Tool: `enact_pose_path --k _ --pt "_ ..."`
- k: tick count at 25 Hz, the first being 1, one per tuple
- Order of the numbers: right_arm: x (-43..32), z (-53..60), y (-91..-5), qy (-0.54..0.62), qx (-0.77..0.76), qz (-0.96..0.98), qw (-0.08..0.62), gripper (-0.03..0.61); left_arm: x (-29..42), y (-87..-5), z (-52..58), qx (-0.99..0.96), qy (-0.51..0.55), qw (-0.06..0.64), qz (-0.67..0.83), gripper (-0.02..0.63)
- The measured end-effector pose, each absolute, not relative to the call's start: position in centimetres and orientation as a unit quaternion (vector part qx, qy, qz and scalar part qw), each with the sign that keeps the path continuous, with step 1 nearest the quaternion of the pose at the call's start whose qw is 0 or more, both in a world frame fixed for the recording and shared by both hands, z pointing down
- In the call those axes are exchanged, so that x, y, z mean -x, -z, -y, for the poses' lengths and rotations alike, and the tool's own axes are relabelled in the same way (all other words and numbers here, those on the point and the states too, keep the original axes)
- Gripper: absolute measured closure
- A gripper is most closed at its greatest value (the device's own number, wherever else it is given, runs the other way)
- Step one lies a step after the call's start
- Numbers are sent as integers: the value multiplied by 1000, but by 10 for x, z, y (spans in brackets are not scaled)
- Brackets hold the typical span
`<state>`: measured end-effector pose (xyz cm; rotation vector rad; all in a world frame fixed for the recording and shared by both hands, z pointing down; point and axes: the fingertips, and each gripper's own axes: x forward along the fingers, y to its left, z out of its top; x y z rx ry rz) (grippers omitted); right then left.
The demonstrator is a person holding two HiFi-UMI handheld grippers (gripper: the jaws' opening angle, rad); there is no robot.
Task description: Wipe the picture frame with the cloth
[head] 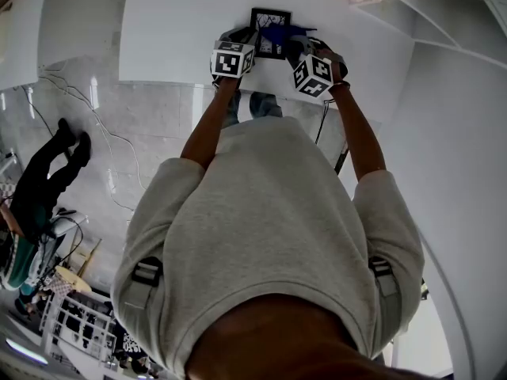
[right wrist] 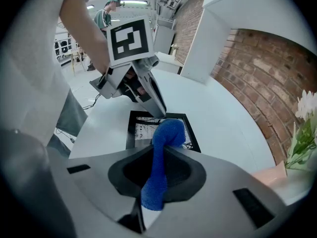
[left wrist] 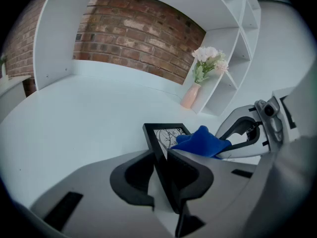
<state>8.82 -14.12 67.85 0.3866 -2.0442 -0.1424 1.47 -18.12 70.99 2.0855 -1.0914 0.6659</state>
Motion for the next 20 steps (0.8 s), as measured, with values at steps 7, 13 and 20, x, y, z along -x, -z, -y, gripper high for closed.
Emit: enact_pose_path --k 7,13,20 --pt "-85 113 -682 62 -127 848 510 518 -17 -711 183 -801 -258 337 422 518" --pt "-80 86 -678 61 -101 850 514 518 -15 -708 183 -800 -256 341 421 518" --pt "-74 62 -674 61 -76 855 509 517 -17 -709 182 -800 -255 346 419 517"
